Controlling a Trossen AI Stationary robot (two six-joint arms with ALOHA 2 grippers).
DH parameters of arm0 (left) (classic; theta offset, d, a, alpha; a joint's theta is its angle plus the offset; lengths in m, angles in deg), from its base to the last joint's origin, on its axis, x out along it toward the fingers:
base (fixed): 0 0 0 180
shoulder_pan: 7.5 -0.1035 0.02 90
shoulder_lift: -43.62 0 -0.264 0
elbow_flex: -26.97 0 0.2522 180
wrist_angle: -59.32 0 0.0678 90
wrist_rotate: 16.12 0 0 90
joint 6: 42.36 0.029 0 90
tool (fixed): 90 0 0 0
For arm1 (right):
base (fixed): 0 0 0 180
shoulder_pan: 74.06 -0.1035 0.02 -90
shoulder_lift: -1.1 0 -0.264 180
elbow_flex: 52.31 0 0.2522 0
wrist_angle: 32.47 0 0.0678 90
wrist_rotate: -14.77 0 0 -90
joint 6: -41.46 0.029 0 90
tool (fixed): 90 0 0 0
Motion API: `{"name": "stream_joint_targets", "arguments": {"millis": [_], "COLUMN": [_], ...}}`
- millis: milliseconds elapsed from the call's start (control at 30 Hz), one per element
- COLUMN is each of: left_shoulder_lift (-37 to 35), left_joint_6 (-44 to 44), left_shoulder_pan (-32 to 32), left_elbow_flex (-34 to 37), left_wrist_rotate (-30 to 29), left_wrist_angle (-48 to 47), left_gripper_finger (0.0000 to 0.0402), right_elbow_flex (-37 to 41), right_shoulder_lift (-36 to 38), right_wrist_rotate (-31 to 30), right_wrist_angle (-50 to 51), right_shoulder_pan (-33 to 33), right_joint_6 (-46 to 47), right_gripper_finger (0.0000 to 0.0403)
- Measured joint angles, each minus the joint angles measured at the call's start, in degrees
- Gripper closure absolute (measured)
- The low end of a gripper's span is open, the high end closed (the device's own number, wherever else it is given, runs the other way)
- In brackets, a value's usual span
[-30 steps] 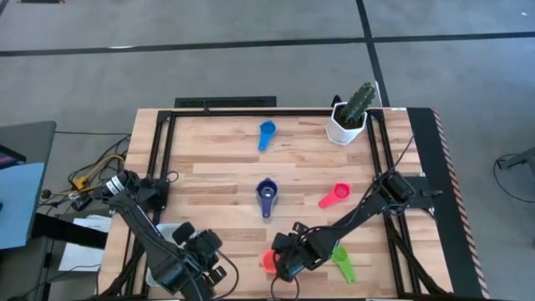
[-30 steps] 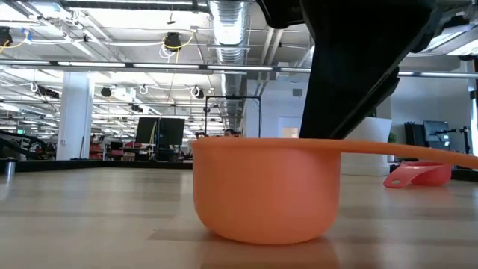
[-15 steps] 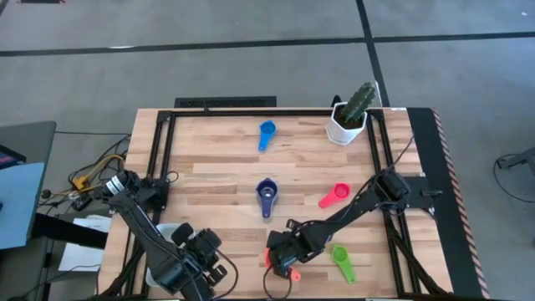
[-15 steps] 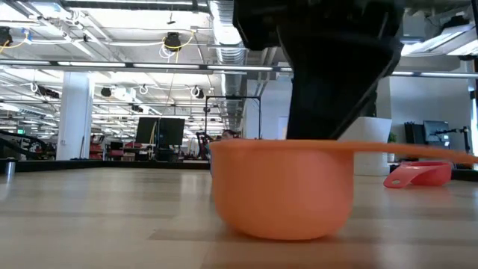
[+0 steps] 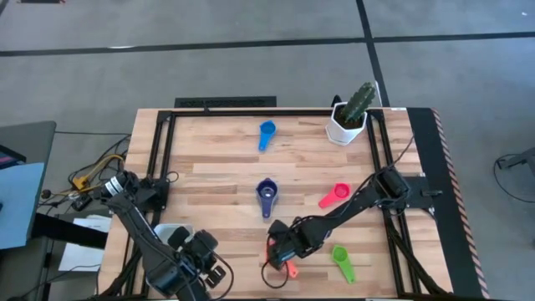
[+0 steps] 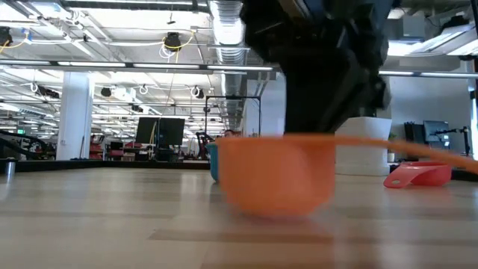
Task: Nest measuring cups in basket
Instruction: Stack the orange measuring cup on top of the dark blue measuring cup
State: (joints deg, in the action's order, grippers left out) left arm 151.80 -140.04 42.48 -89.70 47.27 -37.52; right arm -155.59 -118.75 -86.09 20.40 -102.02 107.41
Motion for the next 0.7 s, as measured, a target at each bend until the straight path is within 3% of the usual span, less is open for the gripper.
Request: {"name": "stream_joint_targets", "arguments": {"millis": [233, 467, 600, 700], "left_shoulder_lift": [0.02, 0.04, 0.04, 0.04], "left_joint_6": [-3.09, -0.26, 12.79, 28.6], "left_shoulder_pan": [-0.47, -4.34, -8.81, -13.84], "left_elbow_flex": [0.0, 0.0, 0.0, 0.0], "left_wrist_rotate": [-11.03, -20.05, -23.74, -20.74], "left_wrist_angle": [0.66, 4.69, 13.51, 23.86], "left_gripper_finger": [0.0286, 0.0286, 0.0286, 0.0286], "right_elbow_flex": [0.82, 5.71, 7.54, 7.62], "right_shoulder_lift": [7.42, 17.61, 22.07, 24.25], "right_wrist_rotate": [-14.22, -31.73, -37.7, -39.98], "right_wrist_angle": [6.27, 15.93, 18.3, 17.49], "right_shoulder_pan": [-2.33, -3.08, -2.49, -2.31], "right_joint_6": [14.22, 36.75, 39.8, 34.99], "right_gripper_finger": [0.0393, 0.0373, 0.0382, 0.0388]}}
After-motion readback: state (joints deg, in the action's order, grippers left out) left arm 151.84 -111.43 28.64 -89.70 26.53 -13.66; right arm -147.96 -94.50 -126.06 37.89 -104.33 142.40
